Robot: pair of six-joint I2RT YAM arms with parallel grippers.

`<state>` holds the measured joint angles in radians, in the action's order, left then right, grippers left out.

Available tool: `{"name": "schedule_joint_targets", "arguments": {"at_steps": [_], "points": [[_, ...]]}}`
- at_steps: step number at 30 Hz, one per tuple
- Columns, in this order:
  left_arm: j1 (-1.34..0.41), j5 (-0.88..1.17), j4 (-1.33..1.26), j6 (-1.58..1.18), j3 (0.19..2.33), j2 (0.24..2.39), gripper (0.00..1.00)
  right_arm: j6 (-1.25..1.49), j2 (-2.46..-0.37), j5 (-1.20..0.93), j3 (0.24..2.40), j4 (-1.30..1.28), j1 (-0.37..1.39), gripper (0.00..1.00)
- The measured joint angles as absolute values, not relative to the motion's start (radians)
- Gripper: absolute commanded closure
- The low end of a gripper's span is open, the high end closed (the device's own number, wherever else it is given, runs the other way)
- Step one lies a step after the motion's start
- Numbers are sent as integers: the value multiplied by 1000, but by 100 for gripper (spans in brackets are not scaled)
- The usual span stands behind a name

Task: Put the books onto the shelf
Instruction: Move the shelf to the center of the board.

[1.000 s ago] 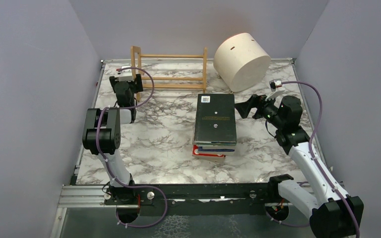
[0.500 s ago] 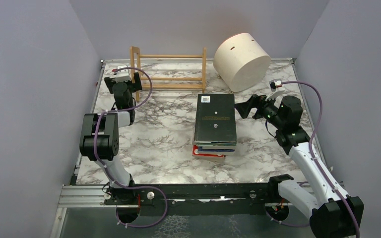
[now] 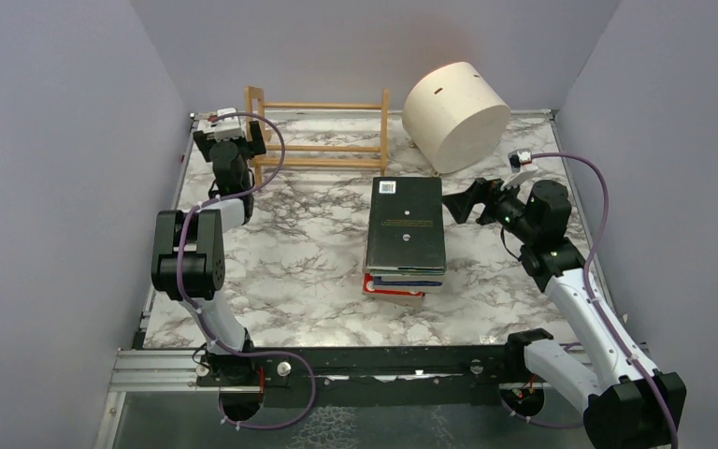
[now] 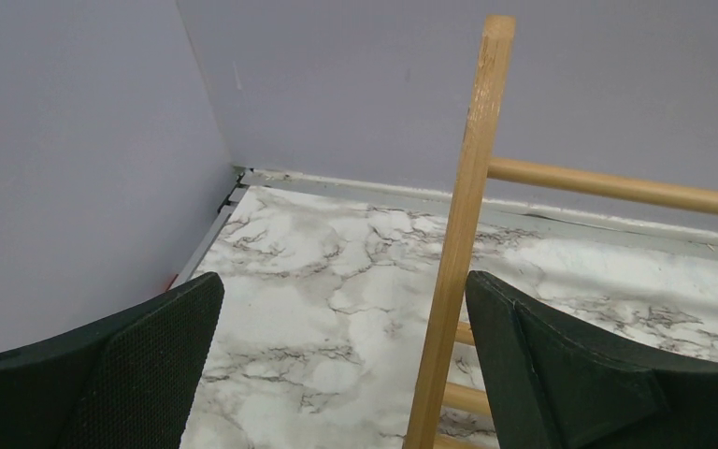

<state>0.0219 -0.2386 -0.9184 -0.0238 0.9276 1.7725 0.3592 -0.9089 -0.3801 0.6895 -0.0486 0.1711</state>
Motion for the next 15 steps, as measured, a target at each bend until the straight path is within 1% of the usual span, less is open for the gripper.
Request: {"name": "schedule_joint_targets", "arguments": {"at_steps": [8,15], "points": [[22,-251,-897,7,1045,1870,1,353,-912,-380,701,-52,171,0],[22,-254,-889,26,1103,1924,1,350,-927,-380,701,-52,171,0]]}}
